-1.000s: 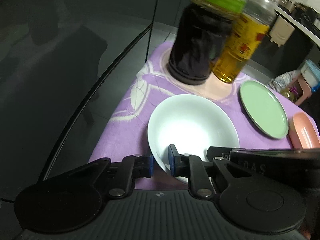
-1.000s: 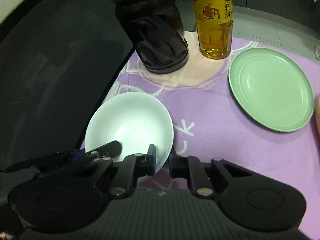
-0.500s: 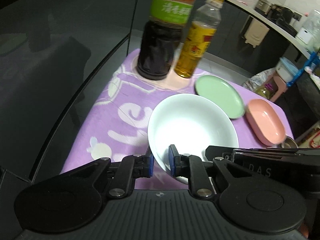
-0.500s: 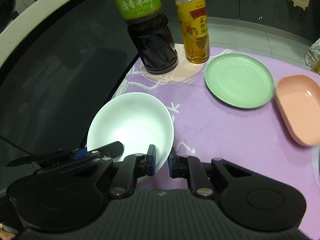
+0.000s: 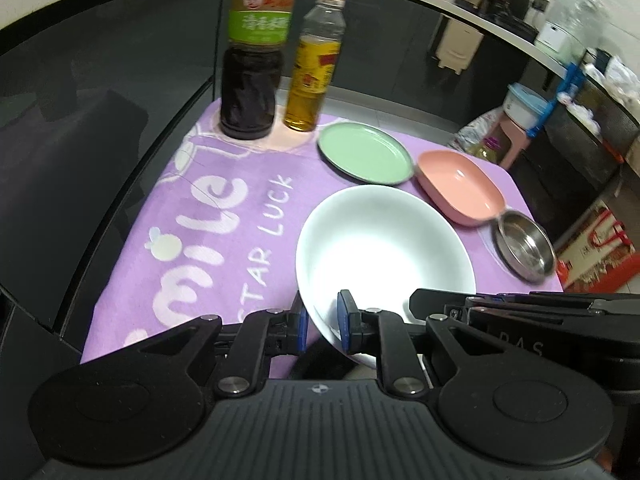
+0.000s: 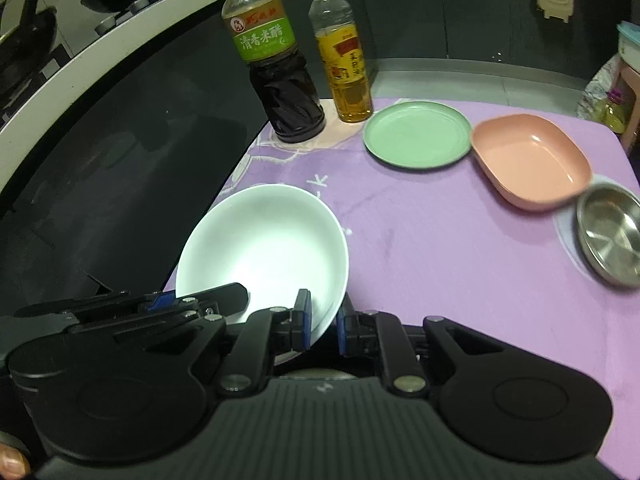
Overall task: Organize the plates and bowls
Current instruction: 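Carry the small white bowl and lower it into the stacked bowls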
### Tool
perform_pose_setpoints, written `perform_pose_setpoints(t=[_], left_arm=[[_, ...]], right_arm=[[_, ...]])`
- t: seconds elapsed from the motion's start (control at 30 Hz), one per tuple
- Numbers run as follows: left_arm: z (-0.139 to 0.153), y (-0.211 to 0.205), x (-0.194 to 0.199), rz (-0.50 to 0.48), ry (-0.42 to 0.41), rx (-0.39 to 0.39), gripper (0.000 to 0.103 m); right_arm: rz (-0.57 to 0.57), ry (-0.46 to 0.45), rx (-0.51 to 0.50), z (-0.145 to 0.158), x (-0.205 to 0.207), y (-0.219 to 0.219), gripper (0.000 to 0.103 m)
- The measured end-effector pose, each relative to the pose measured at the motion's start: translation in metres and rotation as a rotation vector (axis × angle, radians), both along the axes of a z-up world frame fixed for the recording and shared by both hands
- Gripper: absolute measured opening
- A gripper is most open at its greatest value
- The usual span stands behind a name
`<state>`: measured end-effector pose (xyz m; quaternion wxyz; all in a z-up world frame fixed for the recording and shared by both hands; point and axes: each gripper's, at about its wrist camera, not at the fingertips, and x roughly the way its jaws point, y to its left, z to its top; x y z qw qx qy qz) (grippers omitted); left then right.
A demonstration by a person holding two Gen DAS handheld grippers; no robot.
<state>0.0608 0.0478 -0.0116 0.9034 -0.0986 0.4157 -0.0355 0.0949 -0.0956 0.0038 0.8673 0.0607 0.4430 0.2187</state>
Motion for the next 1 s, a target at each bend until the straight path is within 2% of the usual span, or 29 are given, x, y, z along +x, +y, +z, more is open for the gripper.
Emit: perform_pose_setpoints(t=[0.23, 0.57, 1.0], left_arm=[[0.002, -0.017, -0.028, -0.052, 0.007, 0.022, 0.014], [-0.007, -0.032, -0.052, -0.096, 0.040, 0.047, 0.015], [-0.021, -0.036, -0.056, -0.113, 0.085, 0.064, 0.015]], right_arm=[[-0.027, -0.015, 0.017, -0.003, -0.035, -0.019, 0.013], [-0.052, 0.012, 0.039, -0.014, -0.065, -0.037, 0.013], [-0.075, 0.041, 0.060, -0.030, -0.077, -0.043, 0.014]])
